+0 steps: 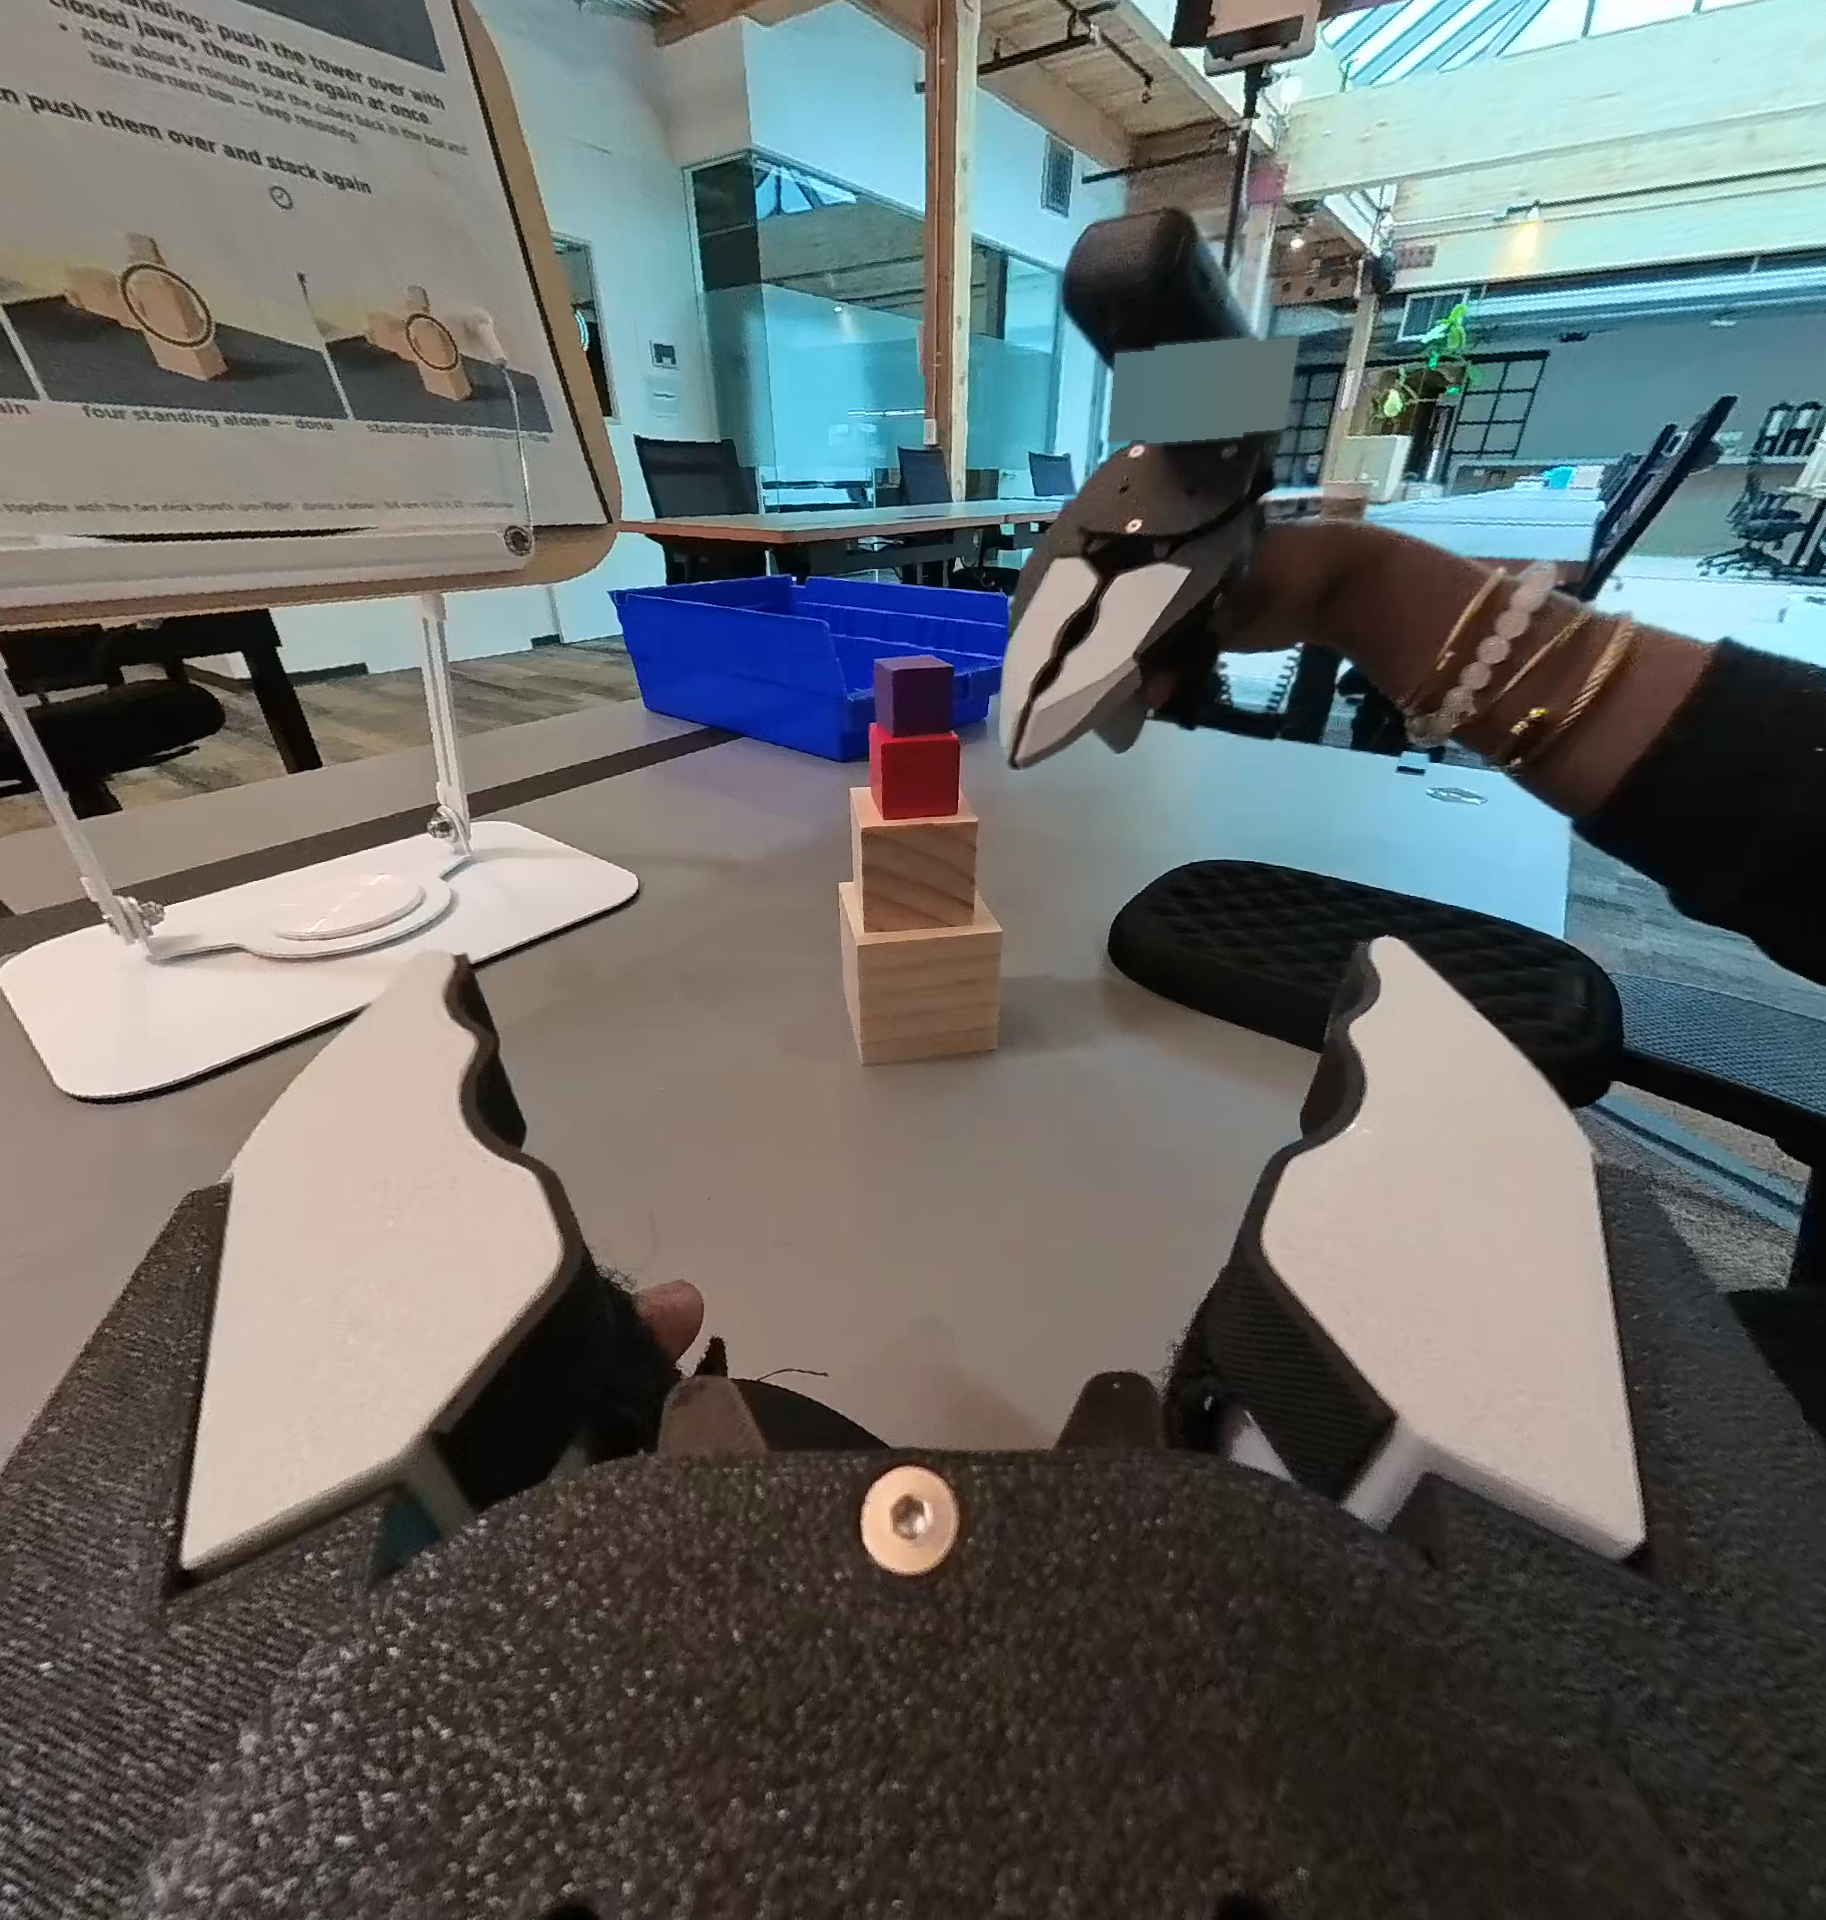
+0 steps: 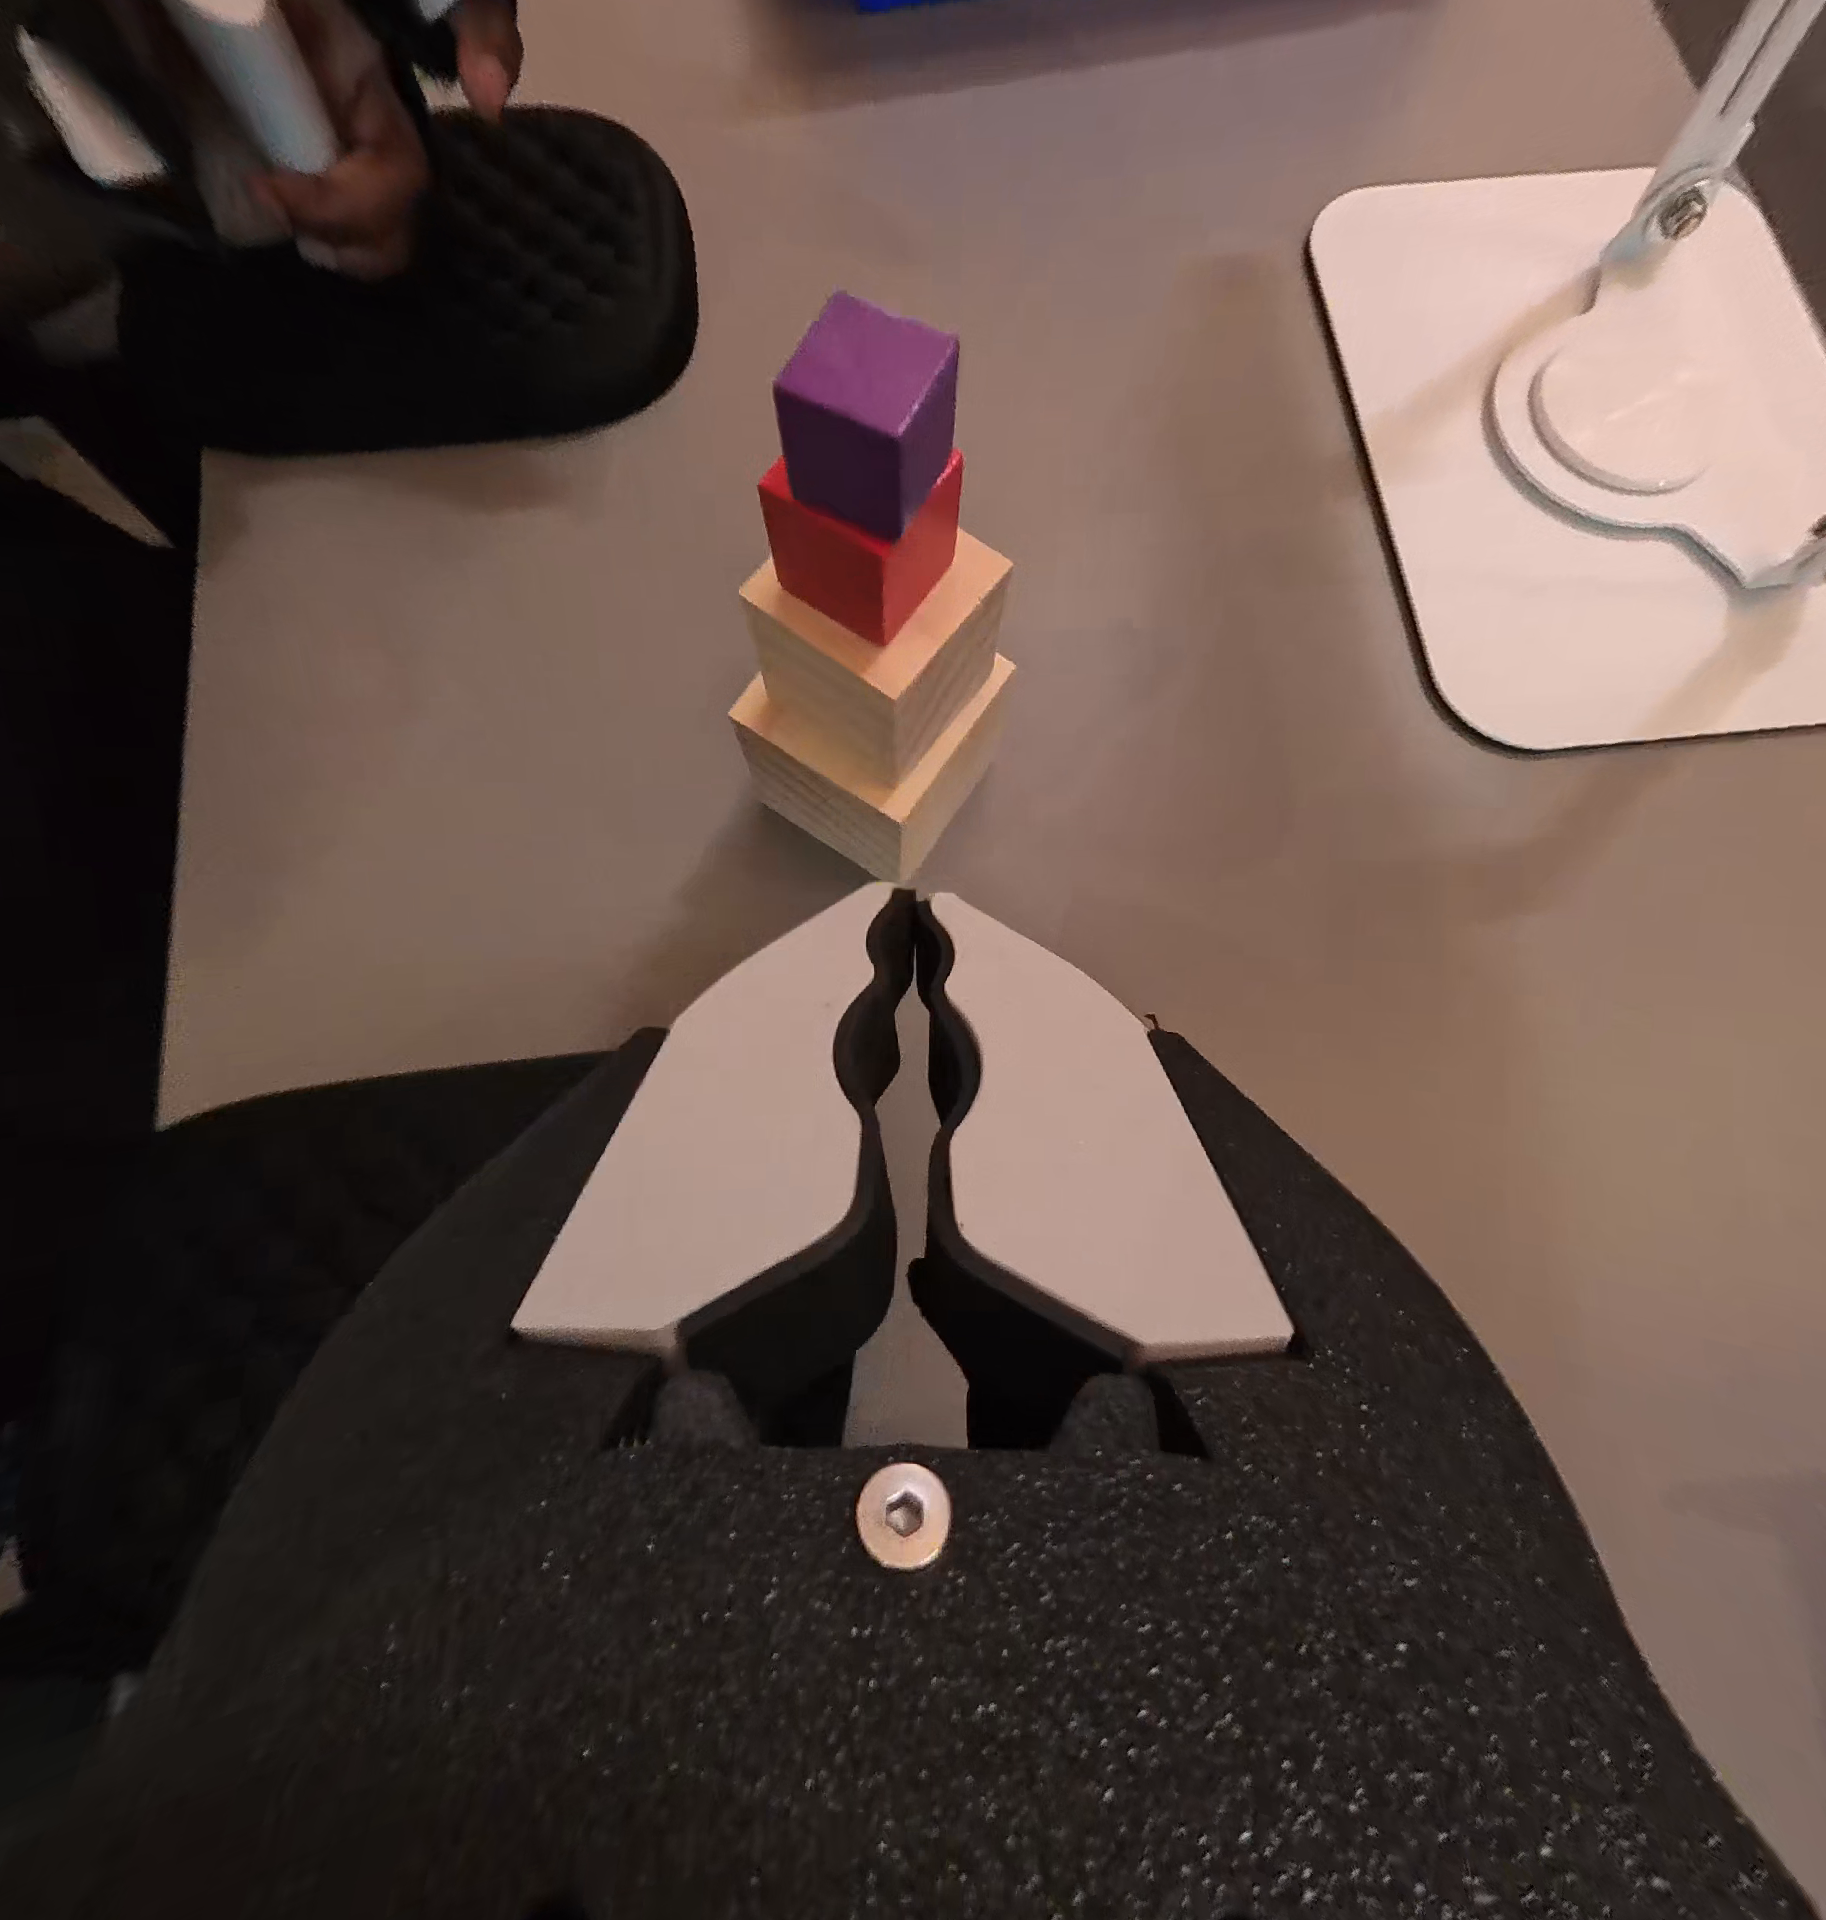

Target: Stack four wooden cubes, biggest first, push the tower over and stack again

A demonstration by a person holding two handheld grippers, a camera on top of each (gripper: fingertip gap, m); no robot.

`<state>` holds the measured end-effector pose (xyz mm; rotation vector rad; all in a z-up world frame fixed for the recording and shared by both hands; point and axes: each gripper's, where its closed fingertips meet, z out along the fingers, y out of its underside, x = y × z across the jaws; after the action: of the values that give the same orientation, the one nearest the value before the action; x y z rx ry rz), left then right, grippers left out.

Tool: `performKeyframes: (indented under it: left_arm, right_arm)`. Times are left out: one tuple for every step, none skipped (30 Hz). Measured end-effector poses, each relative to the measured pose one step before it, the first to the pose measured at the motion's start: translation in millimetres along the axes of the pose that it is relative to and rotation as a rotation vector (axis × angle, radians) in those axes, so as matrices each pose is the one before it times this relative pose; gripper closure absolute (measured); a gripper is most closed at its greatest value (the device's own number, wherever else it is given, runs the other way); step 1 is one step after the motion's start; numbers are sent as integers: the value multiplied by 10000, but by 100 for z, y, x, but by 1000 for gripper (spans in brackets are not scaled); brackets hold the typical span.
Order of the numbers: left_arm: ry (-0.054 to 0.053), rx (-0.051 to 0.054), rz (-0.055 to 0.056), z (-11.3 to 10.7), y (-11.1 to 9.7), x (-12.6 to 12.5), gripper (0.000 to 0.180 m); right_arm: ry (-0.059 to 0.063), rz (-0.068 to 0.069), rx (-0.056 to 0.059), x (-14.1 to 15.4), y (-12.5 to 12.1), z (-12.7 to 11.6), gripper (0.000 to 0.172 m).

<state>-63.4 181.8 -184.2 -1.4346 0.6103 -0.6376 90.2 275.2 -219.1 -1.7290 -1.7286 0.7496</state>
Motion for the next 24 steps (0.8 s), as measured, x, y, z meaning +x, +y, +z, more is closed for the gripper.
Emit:
performKeyframes:
  left_arm:
    - [23, 1, -9, -7, -2, 15, 34]
    - [15, -8, -4, 8, 21, 21, 34]
    - [15, -18, 1, 15, 25, 18, 34]
    - [28, -19, 2, 14, 27, 35, 34]
    - [47, -19, -4, 22, 26, 56, 34]
    - [27, -22, -13, 19, 29, 22, 34]
    - [-23, 11, -16, -14, -15, -39, 34]
    - [-2, 34, -8, -25, -47, -2, 34]
    - [5, 26, -7, -32, -26, -7, 34]
    - [9, 9, -11, -8, -13, 5, 34]
    - [-9, 3, -17, 1, -4, -28, 34]
    - [-2, 2, -11, -13, -3, -9, 34]
    - [-2, 6, -4, -3, -9, -6, 34]
    - [13, 10, -3, -7, -4, 19, 35]
    - [-1, 8, -6, -9, -11, -11, 35]
    - [2, -2, -7, -2, 3, -7, 35]
    - [6, -4, -9, 4, 6, 6, 35]
    - [-2, 5, -1, -4, -7, -8, 35]
    - [-6, 4, 3, -4, -6, -3, 35]
    - [-2, -2, 5, -1, 2, 7, 35]
    - [3, -7, 3, 9, 10, 1, 35]
    - [-2, -7, -1, 9, 10, -2, 35]
    - [-10, 0, -2, 0, 0, -12, 35]
    - [-3, 5, -4, -11, -7, -14, 35]
  right_arm:
    - [-3, -182, -117, 203, 112, 328, 172]
    - [-28, -165, -107, 120, 32, 373, 172]
    - [-57, -105, -83, 84, -43, 404, 172]
    - [-62, -54, -73, 65, -51, 416, 172]
    - [-70, -40, -59, 47, -57, 438, 172]
    - [-74, -38, -62, 43, -21, 442, 172]
    - [-27, -30, -69, 91, -7, 428, 172]
    - [-43, -10, -71, 67, 0, 391, 172]
    - [-62, -11, -46, 14, -50, 351, 172]
    - [-60, -33, 0, -36, -136, 307, 172]
    - [-54, -53, 15, -73, -178, 255, 172]
    - [-33, -56, 11, -63, -186, 183, 172]
    - [-28, -43, 10, -65, -191, 133, 172]
    - [-18, -35, 5, -50, -176, 80, 172]
    - [10, -25, -20, -3, -120, 41, 172]
    - [-3, -4, -13, -7, -120, 23, 172]
    - [-22, 8, 4, -32, -126, 21, 172]
    - [-31, 4, 18, -50, -145, 31, 172]
    - [-18, -8, 23, -57, -140, 23, 172]
    - [13, -17, 18, -30, -136, 21, 172]
    - [11, -21, 7, -40, -109, 43, 172]
    - [10, -17, 7, -45, -95, 57, 172]
    - [-2, -16, 9, -70, -92, 80, 172]
    - [-24, -22, 15, -96, -86, 85, 172]
